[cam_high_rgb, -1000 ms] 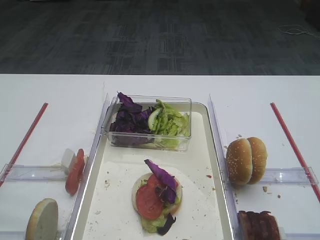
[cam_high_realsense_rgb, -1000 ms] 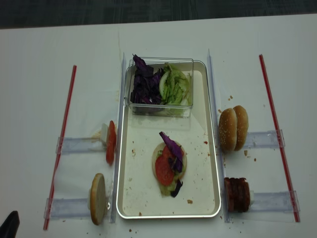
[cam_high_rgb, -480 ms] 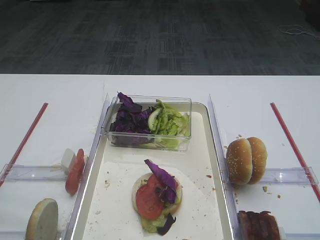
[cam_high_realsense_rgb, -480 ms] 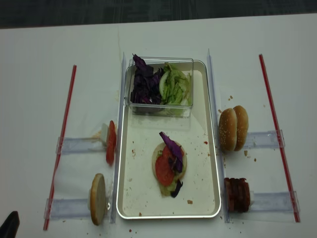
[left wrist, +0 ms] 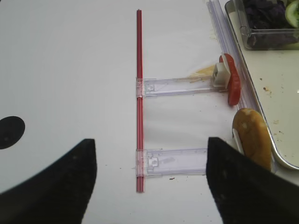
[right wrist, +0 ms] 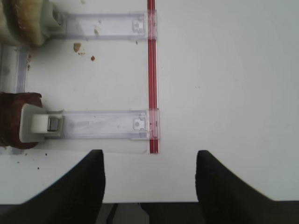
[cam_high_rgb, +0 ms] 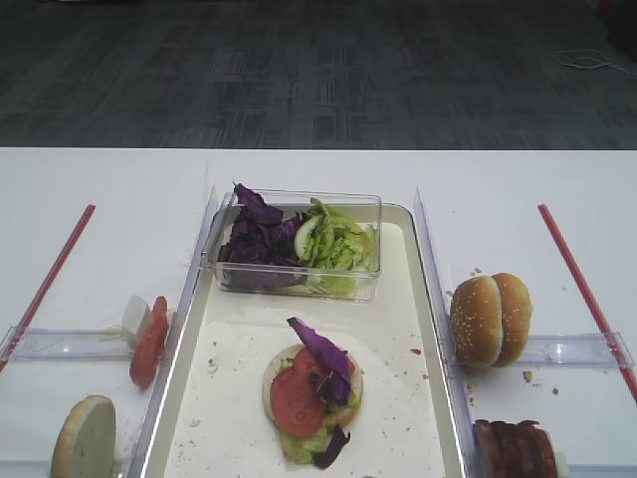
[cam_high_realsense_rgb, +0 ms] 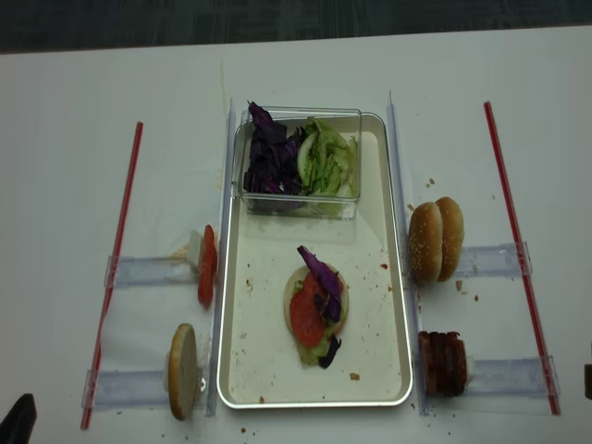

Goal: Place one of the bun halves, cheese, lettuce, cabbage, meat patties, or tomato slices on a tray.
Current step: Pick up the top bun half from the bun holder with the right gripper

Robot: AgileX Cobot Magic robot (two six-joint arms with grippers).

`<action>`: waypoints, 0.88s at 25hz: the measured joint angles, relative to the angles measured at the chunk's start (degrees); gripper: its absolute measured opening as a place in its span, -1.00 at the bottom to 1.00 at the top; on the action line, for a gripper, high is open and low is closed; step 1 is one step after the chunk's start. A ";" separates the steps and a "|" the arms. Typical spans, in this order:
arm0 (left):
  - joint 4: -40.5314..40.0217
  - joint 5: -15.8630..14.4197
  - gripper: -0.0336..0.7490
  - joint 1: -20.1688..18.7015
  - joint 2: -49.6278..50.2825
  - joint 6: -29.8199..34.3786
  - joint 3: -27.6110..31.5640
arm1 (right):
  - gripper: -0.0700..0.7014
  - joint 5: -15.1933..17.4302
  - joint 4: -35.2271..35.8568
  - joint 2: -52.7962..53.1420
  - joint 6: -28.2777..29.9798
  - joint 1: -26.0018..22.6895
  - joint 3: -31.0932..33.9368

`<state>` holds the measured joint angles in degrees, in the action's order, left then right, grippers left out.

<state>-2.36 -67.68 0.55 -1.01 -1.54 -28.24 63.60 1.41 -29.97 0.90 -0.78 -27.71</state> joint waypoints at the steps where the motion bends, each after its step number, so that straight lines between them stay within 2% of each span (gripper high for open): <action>1: 0.00 0.00 0.34 0.00 0.00 0.00 0.00 | 0.40 -0.20 0.22 -1.90 0.27 0.00 0.00; 11: 0.00 0.00 0.34 0.00 0.00 0.00 0.00 | 0.40 -1.44 2.89 -17.55 2.74 0.00 0.00; 22: 0.00 0.00 0.34 0.00 0.00 0.00 0.00 | 0.40 -1.97 4.07 -18.31 4.41 0.00 0.00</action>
<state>-2.36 -67.68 0.55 -1.01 -1.54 -28.24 61.63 5.48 -48.28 5.31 -0.78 -27.71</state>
